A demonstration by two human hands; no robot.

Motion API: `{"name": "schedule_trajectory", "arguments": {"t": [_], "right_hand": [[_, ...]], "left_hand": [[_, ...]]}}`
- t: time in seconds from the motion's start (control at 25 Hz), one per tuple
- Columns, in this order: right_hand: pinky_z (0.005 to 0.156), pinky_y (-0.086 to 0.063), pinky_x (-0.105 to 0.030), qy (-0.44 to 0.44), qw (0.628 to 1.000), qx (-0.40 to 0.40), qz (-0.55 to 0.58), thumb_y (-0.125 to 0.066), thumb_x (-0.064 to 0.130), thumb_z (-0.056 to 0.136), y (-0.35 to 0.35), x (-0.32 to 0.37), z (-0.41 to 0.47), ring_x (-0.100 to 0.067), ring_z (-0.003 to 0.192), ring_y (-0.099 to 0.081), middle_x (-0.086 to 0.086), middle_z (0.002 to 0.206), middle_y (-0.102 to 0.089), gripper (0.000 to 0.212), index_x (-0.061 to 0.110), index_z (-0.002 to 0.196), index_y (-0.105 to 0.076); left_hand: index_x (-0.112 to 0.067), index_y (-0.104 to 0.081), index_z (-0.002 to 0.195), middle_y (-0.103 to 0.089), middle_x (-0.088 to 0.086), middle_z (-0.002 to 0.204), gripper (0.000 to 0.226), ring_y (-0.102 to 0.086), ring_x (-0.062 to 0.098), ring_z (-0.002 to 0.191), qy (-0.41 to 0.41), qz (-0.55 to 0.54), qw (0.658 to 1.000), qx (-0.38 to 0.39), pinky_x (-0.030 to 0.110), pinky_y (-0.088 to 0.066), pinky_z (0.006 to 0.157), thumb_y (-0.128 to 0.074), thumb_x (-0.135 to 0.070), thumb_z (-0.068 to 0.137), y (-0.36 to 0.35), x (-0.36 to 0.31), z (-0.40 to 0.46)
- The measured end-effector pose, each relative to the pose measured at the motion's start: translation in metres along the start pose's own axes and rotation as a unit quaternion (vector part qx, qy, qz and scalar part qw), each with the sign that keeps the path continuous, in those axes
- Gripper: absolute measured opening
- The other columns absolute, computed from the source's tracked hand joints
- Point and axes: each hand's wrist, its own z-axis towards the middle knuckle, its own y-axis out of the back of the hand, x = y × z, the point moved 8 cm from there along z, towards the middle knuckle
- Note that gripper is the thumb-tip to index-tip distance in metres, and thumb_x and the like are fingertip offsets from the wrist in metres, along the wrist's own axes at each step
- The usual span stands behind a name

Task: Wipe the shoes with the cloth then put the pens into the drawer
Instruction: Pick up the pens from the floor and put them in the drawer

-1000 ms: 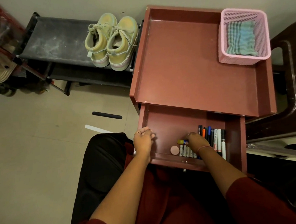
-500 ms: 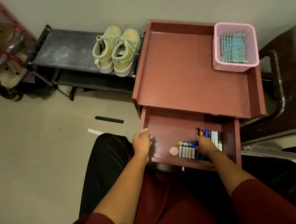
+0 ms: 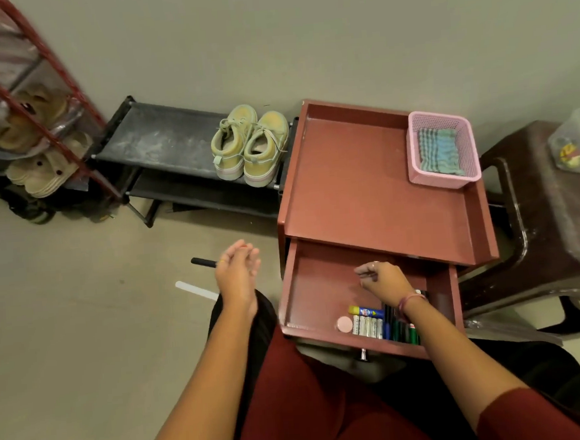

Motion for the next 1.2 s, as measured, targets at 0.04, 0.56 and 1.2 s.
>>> {"name": "schedule_trajectory", "arguments": {"t": [0.04,0.56,1.2], "right_hand": [[0.093,-0.045,-0.019,0.023,1.0,-0.001,-0.003,-0.058,0.0,0.08,-0.001,0.023,0.0,-0.013,0.094,-0.065,-0.005,0.106,-0.071,0.031,0.012,0.106,-0.071],[0.095,-0.047,-0.027,0.188,0.978,0.094,-0.016,-0.055,0.011,0.09,-0.141,0.318,0.043,-0.015,0.098,-0.063,-0.001,0.109,-0.068,0.023,0.018,0.108,-0.068],[0.081,-0.05,-0.03,0.059,0.946,0.16,-0.277,-0.042,0.009,0.094,-0.309,0.28,0.156,-0.022,0.097,-0.061,-0.005,0.114,-0.06,0.036,0.017,0.127,-0.053]], "left_hand": [[-0.013,-0.06,0.108,-0.067,0.003,0.096,0.015,-0.066,0.01,0.089,-0.019,-0.002,1.0,-0.009,0.022,-0.053,0.079,-0.056,-0.007,0.095,0.011,-0.018,0.007],[-0.014,-0.06,0.097,-0.065,0.001,0.089,0.011,-0.064,0.024,0.093,-0.057,0.177,0.968,-0.167,0.04,-0.051,0.09,-0.051,-0.019,0.096,0.217,-0.053,0.135],[-0.009,-0.046,0.057,-0.051,0.014,0.067,0.027,-0.047,0.023,0.061,0.184,0.298,0.915,-0.199,0.029,-0.034,0.062,-0.052,-0.008,0.083,0.291,0.122,0.278]]}}
